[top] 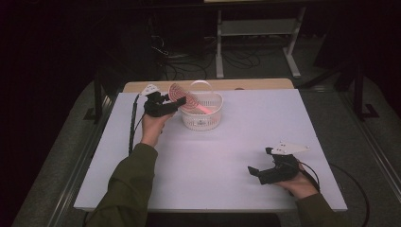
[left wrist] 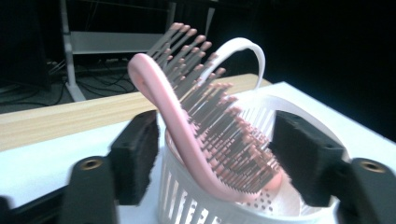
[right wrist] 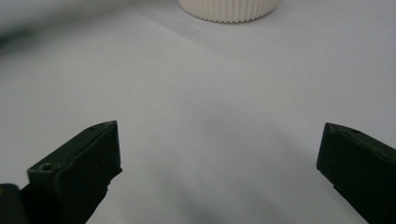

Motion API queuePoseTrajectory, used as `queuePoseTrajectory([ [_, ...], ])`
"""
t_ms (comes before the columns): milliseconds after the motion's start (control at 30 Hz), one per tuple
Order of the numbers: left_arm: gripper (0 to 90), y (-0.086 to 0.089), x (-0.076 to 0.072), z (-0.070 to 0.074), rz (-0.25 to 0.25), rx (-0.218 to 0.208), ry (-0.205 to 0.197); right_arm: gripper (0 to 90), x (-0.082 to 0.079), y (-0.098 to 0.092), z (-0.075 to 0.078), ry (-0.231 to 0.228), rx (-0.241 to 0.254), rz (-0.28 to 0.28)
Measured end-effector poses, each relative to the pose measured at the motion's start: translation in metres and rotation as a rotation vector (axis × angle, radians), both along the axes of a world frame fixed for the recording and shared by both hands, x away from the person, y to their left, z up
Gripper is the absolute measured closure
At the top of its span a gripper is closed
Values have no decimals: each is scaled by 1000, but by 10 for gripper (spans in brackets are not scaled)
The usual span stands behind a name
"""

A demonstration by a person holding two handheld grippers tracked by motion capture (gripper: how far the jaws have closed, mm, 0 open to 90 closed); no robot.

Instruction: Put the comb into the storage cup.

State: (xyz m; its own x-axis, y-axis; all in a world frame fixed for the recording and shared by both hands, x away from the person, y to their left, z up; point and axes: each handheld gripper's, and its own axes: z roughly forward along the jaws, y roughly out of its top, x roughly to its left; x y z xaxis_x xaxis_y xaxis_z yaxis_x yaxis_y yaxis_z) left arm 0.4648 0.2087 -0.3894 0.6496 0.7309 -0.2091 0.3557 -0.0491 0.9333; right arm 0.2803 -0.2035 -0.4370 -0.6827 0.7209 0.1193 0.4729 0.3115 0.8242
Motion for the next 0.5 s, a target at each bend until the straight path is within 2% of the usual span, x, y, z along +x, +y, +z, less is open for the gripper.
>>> queuePoseTrajectory([
  [200,152,4,-4,4,-17,40,-16,0,0,1,0,-2,-2,0],
  [500,103,12,-14,13,-49,95,-31,0,1,2,1,-3,-4,0],
])
